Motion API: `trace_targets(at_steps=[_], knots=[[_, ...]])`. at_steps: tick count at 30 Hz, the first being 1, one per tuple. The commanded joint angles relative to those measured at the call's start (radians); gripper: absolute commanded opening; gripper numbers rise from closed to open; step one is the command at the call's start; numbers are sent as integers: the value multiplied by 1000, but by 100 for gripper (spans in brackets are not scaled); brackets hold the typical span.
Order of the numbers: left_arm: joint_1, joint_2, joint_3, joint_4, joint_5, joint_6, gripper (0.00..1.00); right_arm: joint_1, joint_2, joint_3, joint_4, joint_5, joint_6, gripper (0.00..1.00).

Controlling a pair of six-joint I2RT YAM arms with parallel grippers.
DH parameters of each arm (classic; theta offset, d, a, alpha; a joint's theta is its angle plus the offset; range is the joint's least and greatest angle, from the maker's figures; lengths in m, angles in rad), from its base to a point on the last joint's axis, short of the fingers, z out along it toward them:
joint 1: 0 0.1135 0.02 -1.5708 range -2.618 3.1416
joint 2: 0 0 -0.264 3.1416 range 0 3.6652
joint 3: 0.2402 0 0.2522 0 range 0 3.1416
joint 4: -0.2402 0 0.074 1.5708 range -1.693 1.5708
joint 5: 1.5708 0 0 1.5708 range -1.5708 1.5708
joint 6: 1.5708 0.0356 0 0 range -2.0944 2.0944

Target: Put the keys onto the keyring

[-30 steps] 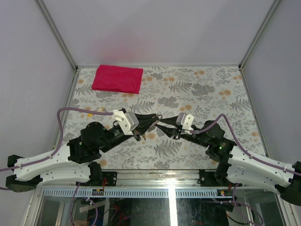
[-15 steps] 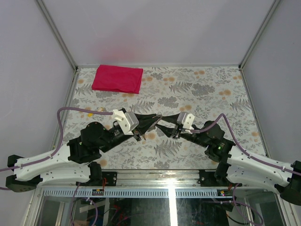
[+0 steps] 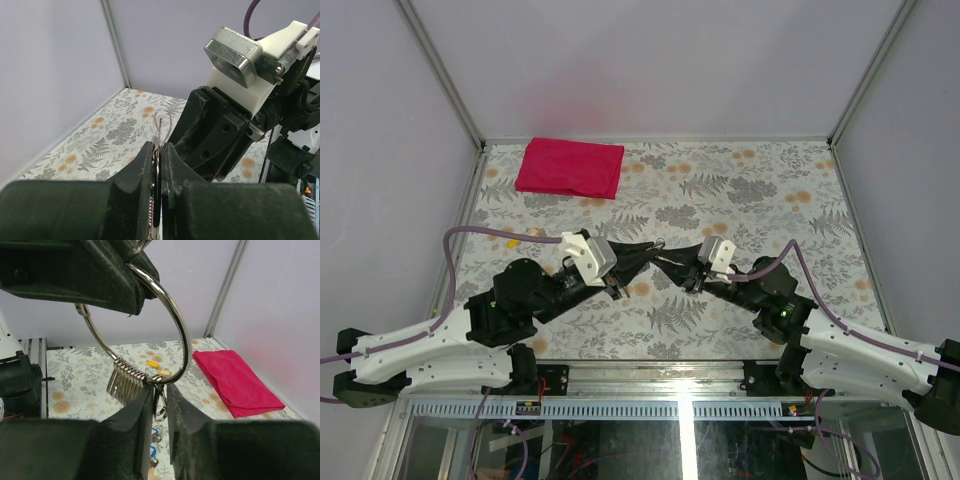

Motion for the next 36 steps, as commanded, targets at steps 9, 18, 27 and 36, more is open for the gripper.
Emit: trace_targets(at_steps=[9, 18, 27, 36], knots=[[5, -10, 36, 96, 4, -24, 0, 7, -56, 9, 25, 41, -61, 0], [5, -61, -15, 112, 37, -68, 46, 7, -141, 141, -309, 147, -370, 0], [6, -109, -41, 106, -20, -154, 64, 7, -174, 282, -635, 194, -648, 0], [6, -28, 25, 3, -95, -171, 72, 7, -178, 329, -834, 278, -822, 0]])
